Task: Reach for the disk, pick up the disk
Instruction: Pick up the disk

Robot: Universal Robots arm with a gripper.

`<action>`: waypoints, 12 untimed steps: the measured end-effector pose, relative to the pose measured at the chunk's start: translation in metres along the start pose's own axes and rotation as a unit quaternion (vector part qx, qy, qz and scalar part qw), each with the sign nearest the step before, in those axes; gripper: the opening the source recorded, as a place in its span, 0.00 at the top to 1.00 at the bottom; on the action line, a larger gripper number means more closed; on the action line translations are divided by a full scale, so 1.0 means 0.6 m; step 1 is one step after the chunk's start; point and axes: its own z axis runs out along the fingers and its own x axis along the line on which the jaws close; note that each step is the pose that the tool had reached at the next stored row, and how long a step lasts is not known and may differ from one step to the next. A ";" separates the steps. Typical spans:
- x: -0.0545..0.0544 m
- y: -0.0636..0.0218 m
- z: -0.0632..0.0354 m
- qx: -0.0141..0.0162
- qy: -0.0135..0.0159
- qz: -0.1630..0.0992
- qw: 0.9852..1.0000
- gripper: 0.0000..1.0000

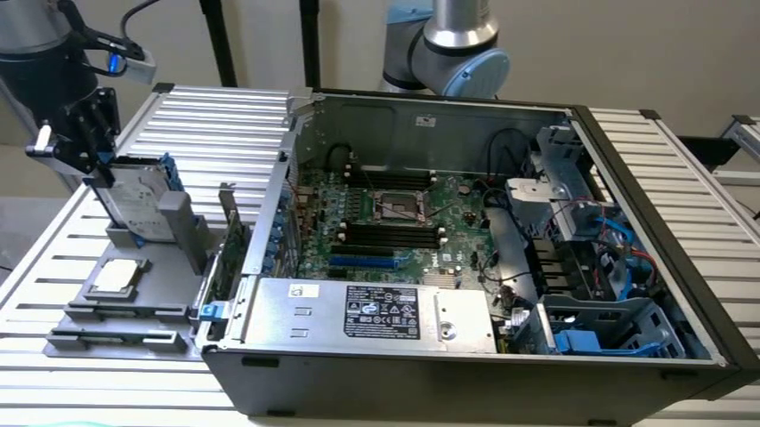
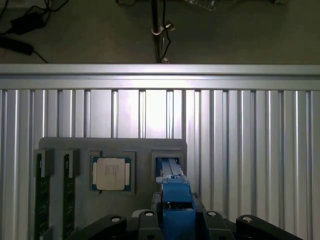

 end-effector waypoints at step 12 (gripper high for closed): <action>0.000 0.000 -0.010 0.001 -0.001 0.000 1.000 0.67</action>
